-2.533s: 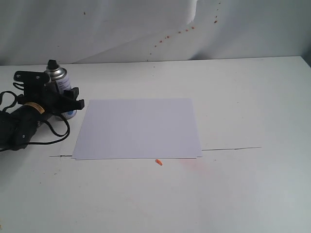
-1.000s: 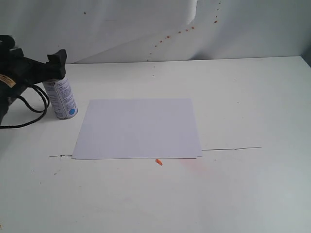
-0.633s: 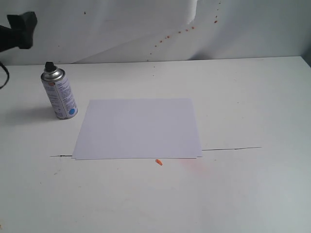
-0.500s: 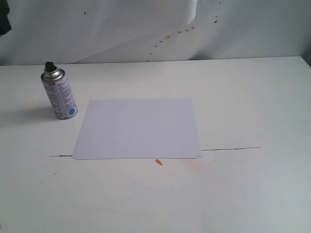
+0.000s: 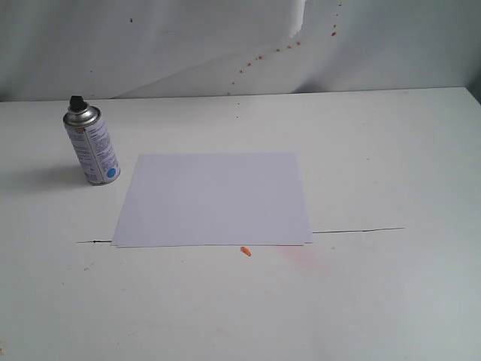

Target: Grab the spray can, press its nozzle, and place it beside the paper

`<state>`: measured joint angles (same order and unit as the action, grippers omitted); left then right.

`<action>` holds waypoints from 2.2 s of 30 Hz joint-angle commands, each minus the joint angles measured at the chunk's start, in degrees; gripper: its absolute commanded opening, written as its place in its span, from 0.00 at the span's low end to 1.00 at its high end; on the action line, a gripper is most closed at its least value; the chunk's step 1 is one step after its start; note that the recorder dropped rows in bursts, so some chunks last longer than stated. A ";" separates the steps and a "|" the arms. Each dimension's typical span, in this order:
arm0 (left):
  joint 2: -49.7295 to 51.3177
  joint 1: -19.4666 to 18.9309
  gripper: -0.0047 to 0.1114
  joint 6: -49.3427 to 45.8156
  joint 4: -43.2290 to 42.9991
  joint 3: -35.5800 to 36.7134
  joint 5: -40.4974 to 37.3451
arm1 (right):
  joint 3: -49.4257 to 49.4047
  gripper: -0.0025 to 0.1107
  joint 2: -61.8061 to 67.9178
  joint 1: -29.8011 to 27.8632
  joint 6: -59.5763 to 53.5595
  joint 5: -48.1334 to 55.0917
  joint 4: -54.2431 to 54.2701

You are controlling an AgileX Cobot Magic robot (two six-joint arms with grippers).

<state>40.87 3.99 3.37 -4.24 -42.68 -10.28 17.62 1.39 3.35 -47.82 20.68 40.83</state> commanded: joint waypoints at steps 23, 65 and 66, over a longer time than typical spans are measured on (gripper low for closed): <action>-18.36 -6.38 0.04 -0.10 -12.55 4.39 -15.51 | -0.41 0.02 -0.19 0.16 0.04 -0.45 -0.18; -40.87 -5.02 0.04 1.05 6.53 42.68 -7.54 | -0.41 0.02 -0.19 0.16 0.04 -0.45 -0.18; -40.87 -4.49 0.04 1.05 6.53 42.68 -7.54 | -0.41 0.02 -0.19 0.16 0.04 -0.45 -0.18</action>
<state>0.20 -1.79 4.17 2.54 -0.75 -18.08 17.62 1.39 3.35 -47.82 20.68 40.83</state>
